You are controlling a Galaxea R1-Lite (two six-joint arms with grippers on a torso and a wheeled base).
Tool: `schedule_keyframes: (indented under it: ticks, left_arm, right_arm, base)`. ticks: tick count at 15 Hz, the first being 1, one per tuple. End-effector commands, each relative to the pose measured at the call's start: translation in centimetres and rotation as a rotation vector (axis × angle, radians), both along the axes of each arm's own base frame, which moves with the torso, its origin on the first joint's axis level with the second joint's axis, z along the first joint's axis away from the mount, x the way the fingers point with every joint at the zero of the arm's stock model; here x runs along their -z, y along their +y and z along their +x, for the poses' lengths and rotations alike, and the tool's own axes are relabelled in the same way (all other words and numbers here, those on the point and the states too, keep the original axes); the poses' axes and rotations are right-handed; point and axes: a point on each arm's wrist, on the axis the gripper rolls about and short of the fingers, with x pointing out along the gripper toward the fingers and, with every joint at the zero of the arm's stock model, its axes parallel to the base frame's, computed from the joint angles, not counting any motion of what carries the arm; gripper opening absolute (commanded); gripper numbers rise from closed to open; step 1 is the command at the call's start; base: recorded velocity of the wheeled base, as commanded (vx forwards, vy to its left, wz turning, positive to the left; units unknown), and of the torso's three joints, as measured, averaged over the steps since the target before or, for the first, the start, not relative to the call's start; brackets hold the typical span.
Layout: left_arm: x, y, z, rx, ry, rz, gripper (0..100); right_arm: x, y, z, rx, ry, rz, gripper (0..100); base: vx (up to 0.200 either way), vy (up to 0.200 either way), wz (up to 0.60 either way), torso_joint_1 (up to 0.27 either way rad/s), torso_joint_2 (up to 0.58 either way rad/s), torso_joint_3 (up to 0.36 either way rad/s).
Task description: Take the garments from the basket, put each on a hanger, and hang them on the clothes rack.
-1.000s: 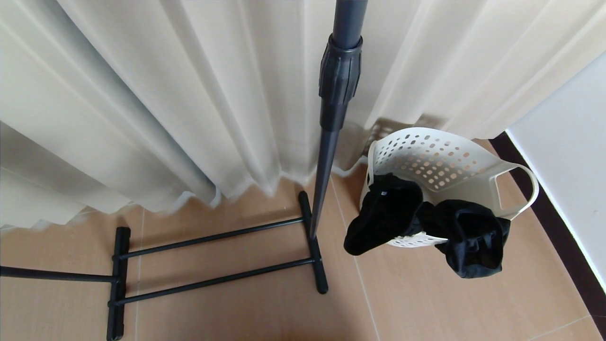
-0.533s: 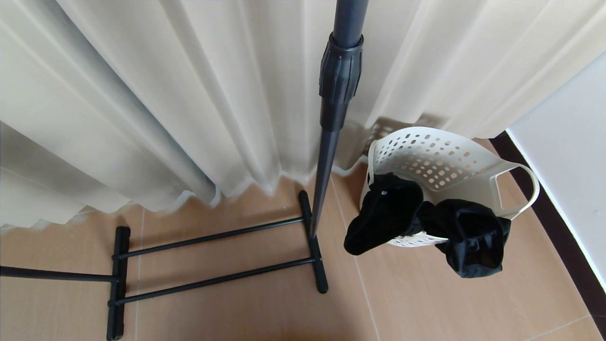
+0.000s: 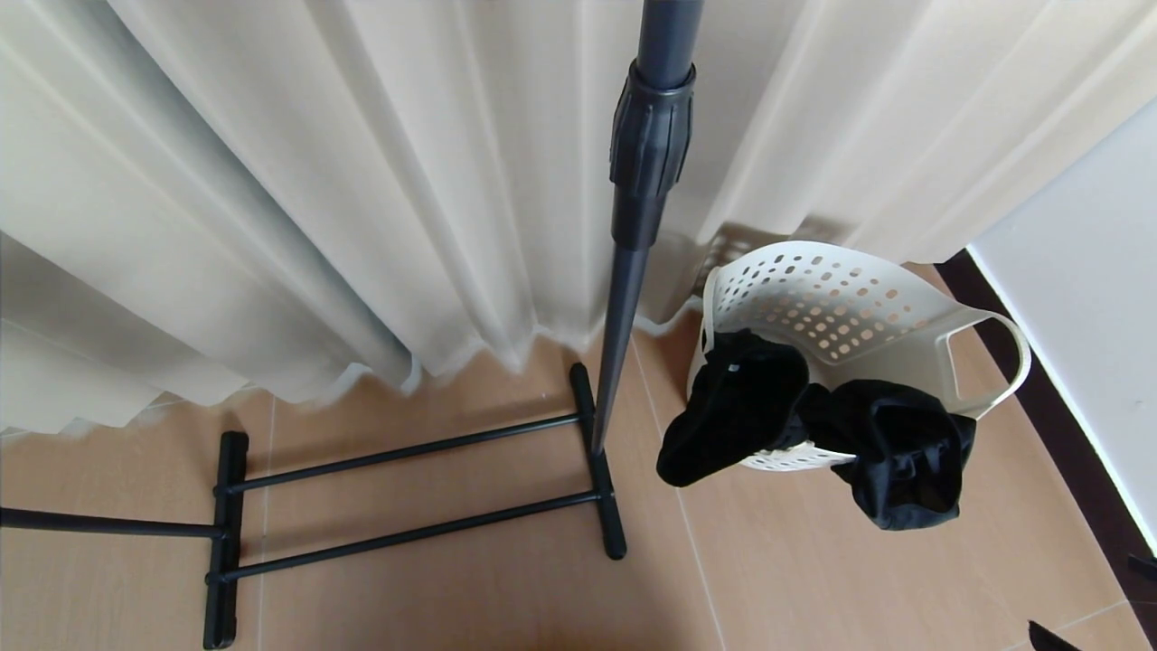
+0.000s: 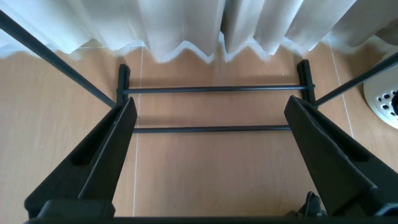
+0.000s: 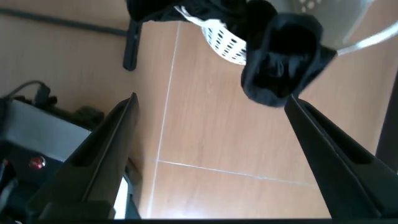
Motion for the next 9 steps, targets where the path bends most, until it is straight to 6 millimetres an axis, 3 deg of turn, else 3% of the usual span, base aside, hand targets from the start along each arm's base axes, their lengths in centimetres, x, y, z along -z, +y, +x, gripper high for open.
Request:
schedule_keyframes:
  ticks: [1, 3, 4, 6, 9]
  left_arm:
    - [0.0, 0.0, 0.0, -0.001, -0.001, 0.000, 100]
    - [0.0, 0.0, 0.0, -0.001, -0.002, -0.002, 100]
    - [0.0, 0.0, 0.0, -0.002, -0.002, -0.002, 100]
    - [0.0, 0.0, 0.0, -0.004, -0.002, -0.005, 100]
    - [0.0, 0.0, 0.0, -0.002, -0.002, -0.005, 100]
  right_arm:
    - [-2.8, 1.6, 8.8, -0.163, 0.123, -0.145, 100]
    - [-3.7, 3.5, 14.6, -0.307, 0.118, -0.312, 100]
    - [-3.9, 4.2, 16.6, -0.337, 0.109, -0.371, 100]
    - [-4.2, 5.2, 19.8, -0.367, 0.073, -0.536, 100]
    - [-3.1, 7.9, 23.7, -0.389, 0.084, -0.686, 100]
  base:
    - [0.000, 0.000, 0.00, 0.000, 0.00, 0.000]
    - [0.000, 0.000, 0.00, 0.000, 0.00, 0.000]
    - [0.000, 0.000, 0.00, 0.000, 0.00, 0.000]
    - [0.000, 0.000, 0.00, 0.000, 0.00, 0.000]
    - [0.000, 0.000, 0.00, 0.000, 0.00, 0.000]
